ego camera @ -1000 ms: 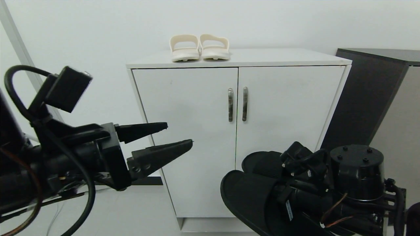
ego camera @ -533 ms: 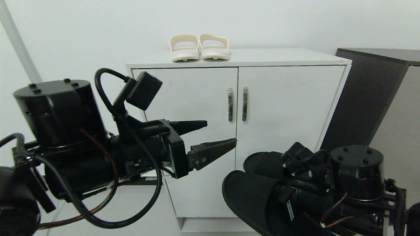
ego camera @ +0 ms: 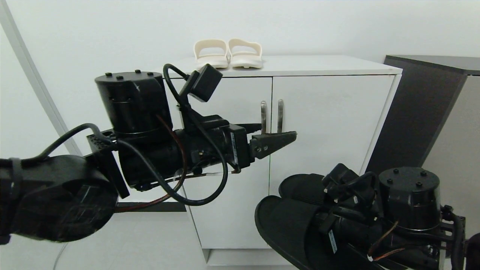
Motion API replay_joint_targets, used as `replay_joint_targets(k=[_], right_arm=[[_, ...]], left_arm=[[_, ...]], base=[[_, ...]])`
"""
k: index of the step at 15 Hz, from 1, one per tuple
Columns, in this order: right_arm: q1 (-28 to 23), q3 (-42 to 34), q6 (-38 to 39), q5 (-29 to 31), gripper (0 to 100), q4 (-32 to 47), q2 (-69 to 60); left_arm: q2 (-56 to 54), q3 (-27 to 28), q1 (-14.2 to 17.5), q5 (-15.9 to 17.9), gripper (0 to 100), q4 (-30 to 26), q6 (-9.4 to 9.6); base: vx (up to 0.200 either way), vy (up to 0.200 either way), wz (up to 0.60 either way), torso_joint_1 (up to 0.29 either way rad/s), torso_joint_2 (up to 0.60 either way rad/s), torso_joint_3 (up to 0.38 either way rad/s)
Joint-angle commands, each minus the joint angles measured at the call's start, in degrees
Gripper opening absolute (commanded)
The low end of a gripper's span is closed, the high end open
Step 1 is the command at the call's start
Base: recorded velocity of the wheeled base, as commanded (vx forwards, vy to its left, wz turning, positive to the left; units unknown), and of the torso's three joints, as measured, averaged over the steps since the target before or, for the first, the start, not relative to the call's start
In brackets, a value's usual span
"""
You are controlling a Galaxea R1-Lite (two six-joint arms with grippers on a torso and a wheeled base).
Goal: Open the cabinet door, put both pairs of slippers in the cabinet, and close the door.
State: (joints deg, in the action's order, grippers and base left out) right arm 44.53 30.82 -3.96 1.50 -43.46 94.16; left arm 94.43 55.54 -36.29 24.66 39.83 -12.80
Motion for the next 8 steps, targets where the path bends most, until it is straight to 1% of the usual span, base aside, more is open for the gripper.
replay_joint_targets(k=[1, 2, 3, 5, 6, 8], right_arm=[[0.03, -0.32, 0.01, -0.01, 0, -0.05, -0.03], [-0.06, -0.41, 0.01, -0.01, 0, -0.05, -0.03], [0.03, -0.32, 0.01, -0.01, 0, -0.05, -0.03], [-0.24, -0.41, 0.01, -0.01, 0, -0.66, -0.12], [-0.24, -0.41, 0.01, -0.01, 0, -1.01, -0.03], [-0.50, -0.41, 0.09, -0.01, 0, -1.10, 0.23]], left_arm=[[3.57, 3.87, -0.10, 1.44, 100, -0.72, -0.21], [4.18, 5.72, -0.10, 2.67, 100, -2.47, -0.38], [4.80, 8.09, -0.01, 4.34, 100, -4.41, -1.79], [5.85, 12.75, 1.31, 8.39, 100, -5.46, -10.14], [7.26, 14.51, 1.93, 9.09, 100, -5.55, -11.55], [10.60, 16.79, 2.28, 8.82, 100, -5.46, -11.55]], base=[[0.000, 0.000, 0.00, 0.000, 0.00, 0.000], [0.000, 0.000, 0.00, 0.000, 0.00, 0.000], [0.000, 0.000, 0.00, 0.000, 0.00, 0.000], [0.000, 0.000, 0.00, 0.000, 0.00, 0.000], [0.000, 0.000, 0.00, 0.000, 0.00, 0.000], [0.000, 0.000, 0.00, 0.000, 0.00, 0.000]])
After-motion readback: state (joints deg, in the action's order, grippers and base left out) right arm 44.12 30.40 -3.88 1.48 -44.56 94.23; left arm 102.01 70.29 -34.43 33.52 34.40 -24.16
